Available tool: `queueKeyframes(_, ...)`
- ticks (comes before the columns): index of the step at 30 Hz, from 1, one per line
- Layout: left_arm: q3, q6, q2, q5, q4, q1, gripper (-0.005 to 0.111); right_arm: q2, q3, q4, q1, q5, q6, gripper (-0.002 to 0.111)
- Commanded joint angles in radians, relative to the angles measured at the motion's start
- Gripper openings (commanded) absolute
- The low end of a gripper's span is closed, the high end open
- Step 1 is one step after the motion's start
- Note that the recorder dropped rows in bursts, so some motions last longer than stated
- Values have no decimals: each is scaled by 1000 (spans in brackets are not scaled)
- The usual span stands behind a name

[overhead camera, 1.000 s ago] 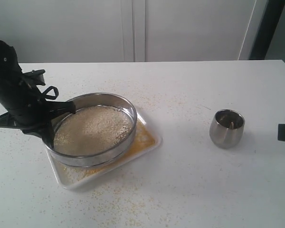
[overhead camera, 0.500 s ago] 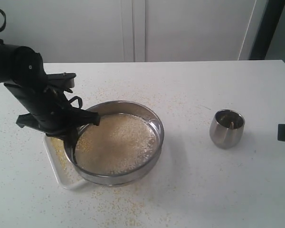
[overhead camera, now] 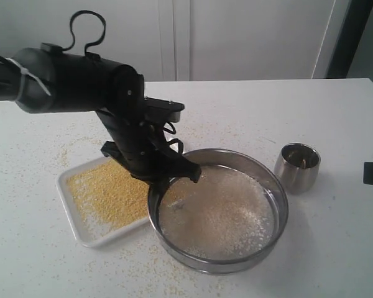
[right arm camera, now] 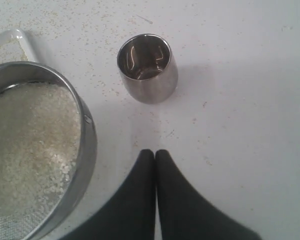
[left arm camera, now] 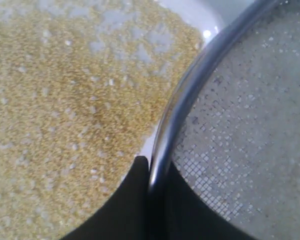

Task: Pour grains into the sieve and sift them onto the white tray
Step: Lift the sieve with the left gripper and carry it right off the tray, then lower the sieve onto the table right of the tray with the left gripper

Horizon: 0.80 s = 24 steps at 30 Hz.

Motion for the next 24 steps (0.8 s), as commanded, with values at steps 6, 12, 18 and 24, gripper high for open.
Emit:
queueKeyframes(6, -101, 45, 96, 13, -53, -77, 0, -6, 5, -5, 2, -3, 0, 0)
queueKeyframes(12, -101, 55, 132, 8, -57, -77, 0, -6, 5, -5, 2, -5, 0, 0)
queueKeyframes(18, -101, 61, 160, 3, -57, -75, 0, -6, 5, -5, 2, -5, 0, 0)
queueKeyframes(24, -101, 61, 160, -36, -53, -71, 0, -6, 5, -5, 2, -3, 0, 0)
